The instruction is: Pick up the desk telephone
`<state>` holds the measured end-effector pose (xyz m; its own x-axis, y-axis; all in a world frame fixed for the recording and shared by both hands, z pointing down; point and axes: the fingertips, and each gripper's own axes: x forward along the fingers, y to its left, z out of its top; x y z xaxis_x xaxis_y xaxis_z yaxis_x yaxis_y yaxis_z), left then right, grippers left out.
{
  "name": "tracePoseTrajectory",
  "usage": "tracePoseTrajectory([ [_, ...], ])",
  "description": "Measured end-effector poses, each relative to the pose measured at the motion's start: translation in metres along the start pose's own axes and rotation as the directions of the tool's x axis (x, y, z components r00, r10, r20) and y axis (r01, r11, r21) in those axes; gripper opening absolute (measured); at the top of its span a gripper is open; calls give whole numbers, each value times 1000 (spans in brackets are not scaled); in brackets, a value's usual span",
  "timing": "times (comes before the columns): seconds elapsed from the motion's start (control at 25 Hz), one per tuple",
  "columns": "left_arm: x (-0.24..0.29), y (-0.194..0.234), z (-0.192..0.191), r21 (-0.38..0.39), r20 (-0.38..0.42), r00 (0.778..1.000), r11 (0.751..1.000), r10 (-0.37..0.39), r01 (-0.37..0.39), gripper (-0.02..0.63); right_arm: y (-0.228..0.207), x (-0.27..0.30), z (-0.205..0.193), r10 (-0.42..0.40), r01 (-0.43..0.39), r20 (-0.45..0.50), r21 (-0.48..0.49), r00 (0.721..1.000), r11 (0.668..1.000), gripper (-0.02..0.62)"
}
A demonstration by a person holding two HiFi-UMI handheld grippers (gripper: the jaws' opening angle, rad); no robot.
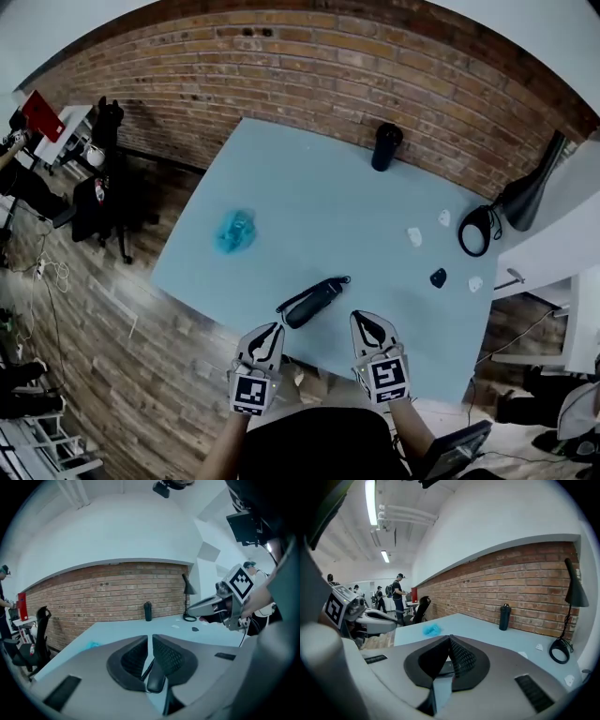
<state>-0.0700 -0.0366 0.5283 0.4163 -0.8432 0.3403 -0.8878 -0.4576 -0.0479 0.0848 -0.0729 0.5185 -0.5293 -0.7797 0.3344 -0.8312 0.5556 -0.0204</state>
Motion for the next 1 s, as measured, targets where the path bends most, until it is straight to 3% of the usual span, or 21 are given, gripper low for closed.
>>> tracePoseTrajectory([
  [0.12, -1, 0, 15, -6, 21, 998, 998, 64, -64, 52, -31, 11, -3, -11, 12, -15, 53, 1000, 999, 9],
  [0.28, 11, 1, 1, 17, 5, 998, 997, 70, -70, 52, -50, 17, -5, 12, -11, -27, 36, 1000, 999, 9],
  [0.48, 42, 2, -41, 50, -86, 996, 999, 18, -14, 83, -63, 22, -11, -11, 12, -38, 46, 999, 999, 9],
  [0.64, 64, -2, -70, -22, -167, 985, 999, -34, 31, 168, -58, 19, -16, 24, -24, -63, 6, 998, 1000, 9],
  [0.8, 83, -13, -99, -17, -264, 960, 995, -98, 97, 253, -74, 16, -19, -7, 9, -69, 23, 998, 1000, 9],
  [1.0, 89, -18, -137, 6, -384, 912, 987, -147, 161, 261, -89, 11, -34, -68, 76, -94, 86, 993, 993, 9],
])
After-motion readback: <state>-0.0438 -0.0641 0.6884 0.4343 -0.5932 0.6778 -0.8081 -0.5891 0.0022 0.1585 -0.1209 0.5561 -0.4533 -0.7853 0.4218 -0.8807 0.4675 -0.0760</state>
